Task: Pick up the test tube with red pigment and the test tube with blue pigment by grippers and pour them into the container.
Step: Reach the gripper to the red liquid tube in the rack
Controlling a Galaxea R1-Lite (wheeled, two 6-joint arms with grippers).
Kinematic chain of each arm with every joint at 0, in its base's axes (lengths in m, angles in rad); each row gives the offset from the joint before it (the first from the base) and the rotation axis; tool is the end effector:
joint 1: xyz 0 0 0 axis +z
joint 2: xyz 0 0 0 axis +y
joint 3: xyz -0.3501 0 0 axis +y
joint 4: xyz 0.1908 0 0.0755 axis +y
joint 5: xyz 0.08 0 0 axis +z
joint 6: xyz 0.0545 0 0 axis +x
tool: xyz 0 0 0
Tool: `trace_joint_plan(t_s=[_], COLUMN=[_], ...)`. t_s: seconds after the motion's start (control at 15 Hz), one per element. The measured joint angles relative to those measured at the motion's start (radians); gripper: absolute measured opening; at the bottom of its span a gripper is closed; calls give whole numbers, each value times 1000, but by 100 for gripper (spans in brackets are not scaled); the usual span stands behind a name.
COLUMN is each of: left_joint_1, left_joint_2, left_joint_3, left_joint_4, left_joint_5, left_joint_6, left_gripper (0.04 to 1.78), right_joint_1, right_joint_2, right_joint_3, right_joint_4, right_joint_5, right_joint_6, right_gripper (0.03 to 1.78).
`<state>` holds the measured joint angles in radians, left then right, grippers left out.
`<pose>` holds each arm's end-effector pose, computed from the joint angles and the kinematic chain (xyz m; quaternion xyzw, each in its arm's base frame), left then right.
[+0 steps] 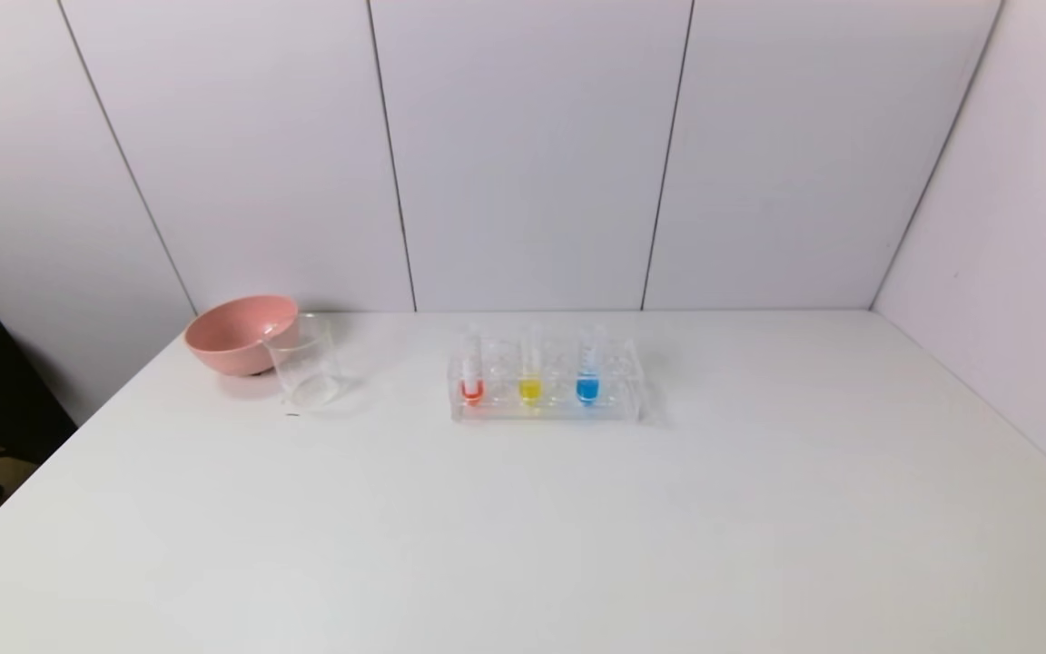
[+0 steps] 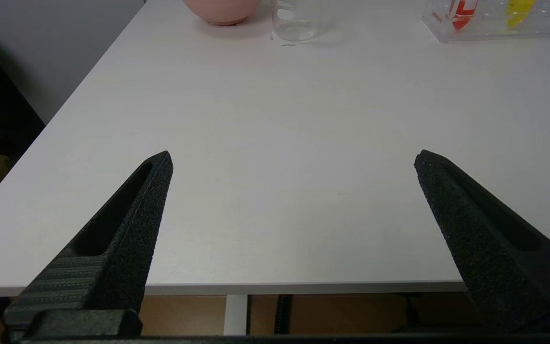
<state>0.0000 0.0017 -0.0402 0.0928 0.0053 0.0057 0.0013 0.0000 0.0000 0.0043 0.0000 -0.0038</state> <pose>-0.0280 0.0003 0.0761 0.0029 0.0272 0.0026 0.9996 -0.0248 0.0000 0.0749 -0.0019 0.0021 0.0007 1.0000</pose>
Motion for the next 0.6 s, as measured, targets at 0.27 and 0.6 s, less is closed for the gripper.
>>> trace_joint_plan(t_s=[0.27,0.6], left_joint_1=[0,0], left_joint_2=[0,0], left_joint_3=[0,0], left_joint_4=[0,-1], left_joint_5=[0,0], left_joint_6=[0,3], left_gripper=[177,177], right_joint_1=[0,0], right_joint_2=[0,0], right_joint_3=[0,0], right_joint_4=[0,0], right_joint_5=[0,0], right_joint_6=[0,0], right_gripper=[177,178])
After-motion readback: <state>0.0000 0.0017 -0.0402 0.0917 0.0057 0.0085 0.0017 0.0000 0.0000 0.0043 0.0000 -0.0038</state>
